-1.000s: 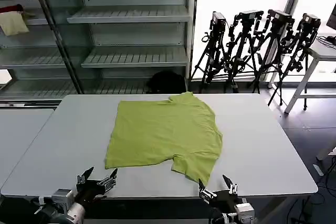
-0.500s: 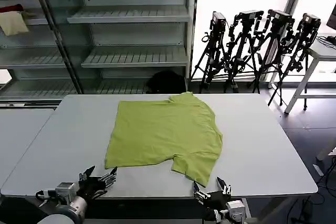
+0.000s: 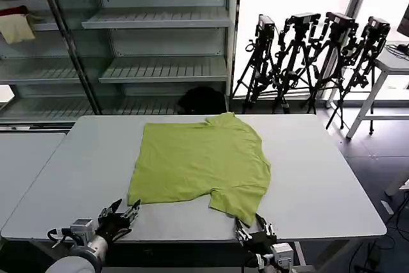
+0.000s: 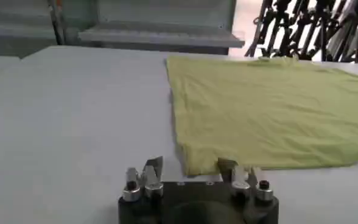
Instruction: Fold and organize the clothes.
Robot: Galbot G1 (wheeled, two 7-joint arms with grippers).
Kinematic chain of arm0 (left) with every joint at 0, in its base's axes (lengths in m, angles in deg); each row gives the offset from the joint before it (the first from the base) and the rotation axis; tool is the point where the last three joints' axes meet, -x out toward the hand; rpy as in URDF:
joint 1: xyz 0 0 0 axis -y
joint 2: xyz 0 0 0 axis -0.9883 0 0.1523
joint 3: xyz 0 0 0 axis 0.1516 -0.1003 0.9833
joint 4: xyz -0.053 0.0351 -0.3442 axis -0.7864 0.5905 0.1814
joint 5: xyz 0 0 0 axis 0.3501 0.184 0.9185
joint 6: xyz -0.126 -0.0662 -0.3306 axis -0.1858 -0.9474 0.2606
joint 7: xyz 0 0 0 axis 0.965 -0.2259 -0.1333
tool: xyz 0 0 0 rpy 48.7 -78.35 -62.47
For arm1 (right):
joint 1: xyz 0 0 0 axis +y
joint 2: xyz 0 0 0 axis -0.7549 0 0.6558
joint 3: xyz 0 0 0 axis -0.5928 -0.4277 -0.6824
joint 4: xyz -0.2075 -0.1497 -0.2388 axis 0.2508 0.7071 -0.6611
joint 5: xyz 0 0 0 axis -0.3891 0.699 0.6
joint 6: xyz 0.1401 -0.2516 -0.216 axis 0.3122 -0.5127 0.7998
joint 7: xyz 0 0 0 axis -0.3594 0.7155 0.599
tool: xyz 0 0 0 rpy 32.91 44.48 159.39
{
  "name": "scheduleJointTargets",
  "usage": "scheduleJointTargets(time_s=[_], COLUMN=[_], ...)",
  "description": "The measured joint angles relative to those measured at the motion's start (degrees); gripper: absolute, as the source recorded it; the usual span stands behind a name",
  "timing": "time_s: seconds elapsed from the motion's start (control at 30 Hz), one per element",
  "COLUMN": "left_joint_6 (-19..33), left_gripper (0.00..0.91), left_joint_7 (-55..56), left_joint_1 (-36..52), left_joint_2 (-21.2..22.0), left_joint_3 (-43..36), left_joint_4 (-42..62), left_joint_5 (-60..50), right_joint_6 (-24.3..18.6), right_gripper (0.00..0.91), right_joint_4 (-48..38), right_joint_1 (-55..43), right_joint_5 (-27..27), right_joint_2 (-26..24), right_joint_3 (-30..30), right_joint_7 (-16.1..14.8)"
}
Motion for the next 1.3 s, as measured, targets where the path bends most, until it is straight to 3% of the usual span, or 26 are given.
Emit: scheduleJointTargets(time_s=[0.93,1.17,1.3], left_joint_6=[1.9,2.3,1.9], left_gripper=[0.0,0.0,0.0], left_joint_7=[-2.3,-1.7,-0.8], left_joint_1=[1.6,3.0,4.4], left_joint_2=[-2.0,-3.1,-3.9], left_joint_3=[-0.8,-0.2,-0.1], left_joint_4=[-0.3,-1.6,-1.9], left_joint_5=[0.2,1.8,3.0], right_joint_6=[-1.6,-2.2,-3.8], right_gripper=[0.0,0.0,0.0], right_joint_4=[2.1,2.4,1.1], right_joint_1=[-2.1,-4.1,-5.8], right_joint_5=[1.9,2.2,3.3], right_joint_2=[-1.1,-2.5,-3.7], right_joint_3=[1.8,3.6,5.3], right_joint_7=[-2.6,-4.4,-7.0])
